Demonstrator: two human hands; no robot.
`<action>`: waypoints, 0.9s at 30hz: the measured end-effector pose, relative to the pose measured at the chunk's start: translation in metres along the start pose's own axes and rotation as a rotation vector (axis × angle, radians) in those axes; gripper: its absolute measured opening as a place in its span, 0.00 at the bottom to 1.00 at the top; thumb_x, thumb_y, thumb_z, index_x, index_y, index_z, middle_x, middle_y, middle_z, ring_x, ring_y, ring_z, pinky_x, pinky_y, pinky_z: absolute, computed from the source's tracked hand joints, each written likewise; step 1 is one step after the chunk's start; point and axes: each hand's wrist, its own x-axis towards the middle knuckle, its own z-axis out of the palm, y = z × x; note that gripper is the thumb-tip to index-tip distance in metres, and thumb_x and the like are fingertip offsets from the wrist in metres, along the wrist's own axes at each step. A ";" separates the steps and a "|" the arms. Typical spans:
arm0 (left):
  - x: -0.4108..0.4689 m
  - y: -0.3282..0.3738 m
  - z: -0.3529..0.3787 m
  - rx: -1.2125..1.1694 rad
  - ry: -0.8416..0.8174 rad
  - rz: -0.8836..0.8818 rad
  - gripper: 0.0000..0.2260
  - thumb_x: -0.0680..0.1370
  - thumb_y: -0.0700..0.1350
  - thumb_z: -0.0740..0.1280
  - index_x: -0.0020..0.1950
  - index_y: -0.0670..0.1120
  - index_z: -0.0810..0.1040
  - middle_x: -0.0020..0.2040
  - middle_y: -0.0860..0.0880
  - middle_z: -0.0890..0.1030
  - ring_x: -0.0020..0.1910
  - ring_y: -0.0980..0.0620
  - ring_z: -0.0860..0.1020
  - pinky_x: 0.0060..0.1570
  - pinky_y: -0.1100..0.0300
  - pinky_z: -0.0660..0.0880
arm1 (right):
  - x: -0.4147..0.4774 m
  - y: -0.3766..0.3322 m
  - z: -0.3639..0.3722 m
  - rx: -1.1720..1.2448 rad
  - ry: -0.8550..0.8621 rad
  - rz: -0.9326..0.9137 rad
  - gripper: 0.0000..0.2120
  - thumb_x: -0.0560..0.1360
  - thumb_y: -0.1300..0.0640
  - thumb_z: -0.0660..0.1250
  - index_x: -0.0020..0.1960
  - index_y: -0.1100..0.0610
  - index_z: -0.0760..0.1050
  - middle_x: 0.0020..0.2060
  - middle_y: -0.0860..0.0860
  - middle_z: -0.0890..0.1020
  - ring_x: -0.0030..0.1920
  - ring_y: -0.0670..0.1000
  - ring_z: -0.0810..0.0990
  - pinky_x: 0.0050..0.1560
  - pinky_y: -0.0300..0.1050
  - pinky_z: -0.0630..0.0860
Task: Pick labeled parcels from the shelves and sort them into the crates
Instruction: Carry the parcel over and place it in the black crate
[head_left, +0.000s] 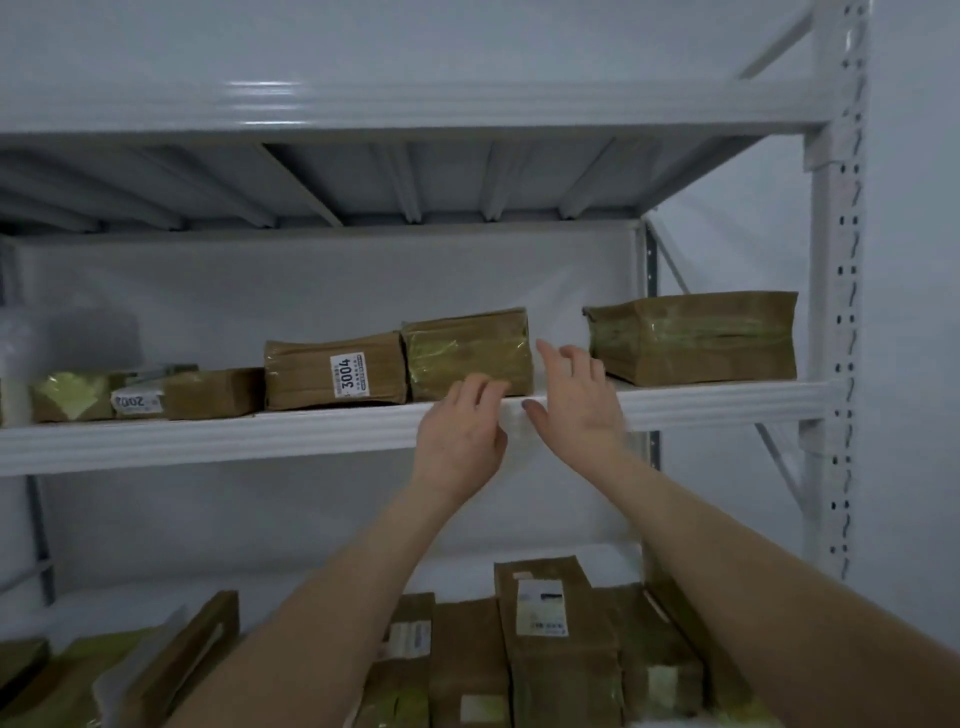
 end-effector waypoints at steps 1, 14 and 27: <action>0.010 -0.001 -0.005 0.023 0.024 -0.032 0.19 0.63 0.37 0.71 0.54 0.42 0.78 0.49 0.44 0.79 0.43 0.43 0.79 0.31 0.55 0.75 | 0.011 0.000 -0.003 0.028 -0.022 0.001 0.36 0.76 0.47 0.66 0.77 0.50 0.51 0.71 0.56 0.63 0.69 0.59 0.63 0.66 0.52 0.64; 0.081 -0.042 -0.039 -0.038 0.025 -0.528 0.22 0.79 0.46 0.61 0.73 0.47 0.64 0.70 0.45 0.67 0.62 0.45 0.73 0.55 0.52 0.74 | 0.082 0.012 -0.008 0.047 -0.163 0.035 0.31 0.73 0.47 0.70 0.70 0.43 0.59 0.63 0.56 0.73 0.65 0.60 0.68 0.61 0.54 0.66; 0.096 -0.023 -0.038 -0.664 -0.055 -0.958 0.27 0.81 0.55 0.59 0.75 0.43 0.62 0.71 0.43 0.70 0.68 0.41 0.70 0.65 0.49 0.69 | 0.061 0.015 -0.043 0.569 -0.046 0.246 0.13 0.79 0.44 0.60 0.49 0.54 0.70 0.46 0.51 0.76 0.50 0.55 0.75 0.46 0.44 0.68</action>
